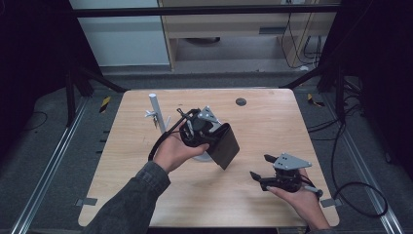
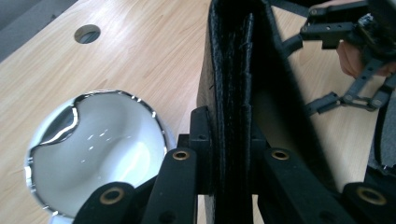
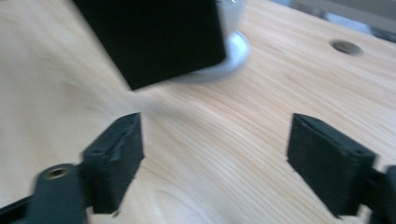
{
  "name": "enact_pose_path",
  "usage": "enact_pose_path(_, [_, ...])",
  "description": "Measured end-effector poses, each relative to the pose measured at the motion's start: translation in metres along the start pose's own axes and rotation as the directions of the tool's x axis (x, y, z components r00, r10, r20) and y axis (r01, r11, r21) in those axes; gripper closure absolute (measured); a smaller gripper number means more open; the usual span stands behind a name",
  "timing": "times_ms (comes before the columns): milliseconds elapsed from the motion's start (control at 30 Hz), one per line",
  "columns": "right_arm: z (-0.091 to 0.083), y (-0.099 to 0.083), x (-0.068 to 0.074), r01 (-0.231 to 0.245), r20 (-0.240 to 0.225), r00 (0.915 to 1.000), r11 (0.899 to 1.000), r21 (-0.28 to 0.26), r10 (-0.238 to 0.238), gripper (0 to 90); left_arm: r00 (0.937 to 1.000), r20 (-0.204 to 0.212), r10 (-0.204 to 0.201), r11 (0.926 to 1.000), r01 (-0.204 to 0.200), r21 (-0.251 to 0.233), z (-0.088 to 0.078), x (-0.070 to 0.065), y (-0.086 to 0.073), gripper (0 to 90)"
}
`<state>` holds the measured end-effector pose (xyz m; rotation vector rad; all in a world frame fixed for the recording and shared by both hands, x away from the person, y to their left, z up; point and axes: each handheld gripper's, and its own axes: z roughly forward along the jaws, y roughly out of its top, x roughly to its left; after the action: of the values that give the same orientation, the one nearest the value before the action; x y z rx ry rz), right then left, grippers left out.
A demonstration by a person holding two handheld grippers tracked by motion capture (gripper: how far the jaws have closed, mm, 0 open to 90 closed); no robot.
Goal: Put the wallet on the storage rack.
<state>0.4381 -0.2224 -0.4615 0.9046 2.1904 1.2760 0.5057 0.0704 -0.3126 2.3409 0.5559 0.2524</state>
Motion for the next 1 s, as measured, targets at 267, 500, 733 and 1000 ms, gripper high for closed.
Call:
enact_pose_path(267, [0.027,-0.027,-0.017,-0.176,0.186,0.9719,0.970,0.166,0.144,11.3,0.9995,-0.019,-0.024,0.9995,0.024,-0.022,-0.018,0.007,0.002,80.2])
enact_pose_path(500, [0.034,-0.038,-0.035,-0.306,0.263,0.9320,0.930,0.202,0.250,10.1,0.9978,-0.044,-0.049,0.9982,0.048,-0.036,-0.033,0.014,0.006,80.3])
enact_pose_path(733, [0.039,-0.038,-0.033,-0.274,0.294,0.9337,0.937,0.216,0.205,6.9,0.9945,-0.065,-0.083,0.9952,0.079,-0.058,-0.045,0.025,0.010,80.2])
enact_pose_path(1000, [0.042,-0.038,-0.033,-0.288,0.311,0.9264,0.931,0.223,0.213,3.0,0.9894,-0.095,-0.110,0.9921,0.104,-0.070,-0.057,0.035,0.012,80.3])
